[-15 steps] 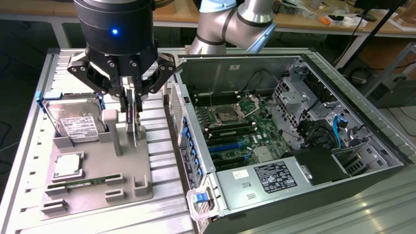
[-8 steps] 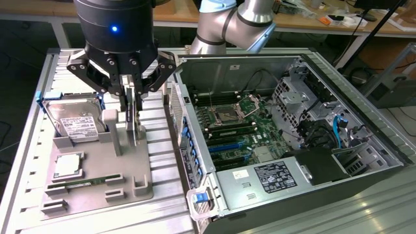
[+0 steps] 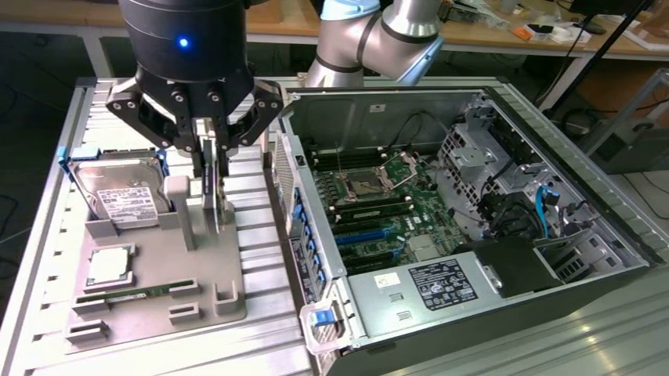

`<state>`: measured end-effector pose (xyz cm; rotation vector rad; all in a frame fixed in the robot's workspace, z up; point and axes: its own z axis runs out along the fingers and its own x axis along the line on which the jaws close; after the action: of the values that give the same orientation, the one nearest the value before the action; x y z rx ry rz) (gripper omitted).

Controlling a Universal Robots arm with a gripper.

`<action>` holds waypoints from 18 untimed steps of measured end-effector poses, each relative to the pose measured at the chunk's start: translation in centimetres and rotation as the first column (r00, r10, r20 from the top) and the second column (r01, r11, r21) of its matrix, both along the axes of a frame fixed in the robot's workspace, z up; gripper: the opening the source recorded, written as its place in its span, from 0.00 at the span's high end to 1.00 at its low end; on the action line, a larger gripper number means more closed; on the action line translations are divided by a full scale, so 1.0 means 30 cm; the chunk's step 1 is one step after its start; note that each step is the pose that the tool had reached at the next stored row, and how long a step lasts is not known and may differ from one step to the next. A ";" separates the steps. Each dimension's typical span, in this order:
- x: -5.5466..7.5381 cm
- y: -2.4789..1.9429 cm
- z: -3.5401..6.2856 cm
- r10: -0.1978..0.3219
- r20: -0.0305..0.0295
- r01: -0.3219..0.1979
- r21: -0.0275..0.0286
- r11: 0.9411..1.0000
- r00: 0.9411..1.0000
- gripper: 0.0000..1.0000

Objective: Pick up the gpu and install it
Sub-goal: 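Pick up the gpu and move the gpu toward the slot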

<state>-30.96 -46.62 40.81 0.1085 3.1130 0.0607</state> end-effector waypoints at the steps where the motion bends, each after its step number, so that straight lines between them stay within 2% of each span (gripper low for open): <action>1: 0.000 0.000 0.001 0.000 0.000 0.000 0.000 1.000 1.000 0.73; 18: 0.000 0.000 0.029 0.000 0.000 0.000 -0.001 1.000 1.000 0.73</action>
<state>-30.96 -46.62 41.67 0.1085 3.1130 0.0597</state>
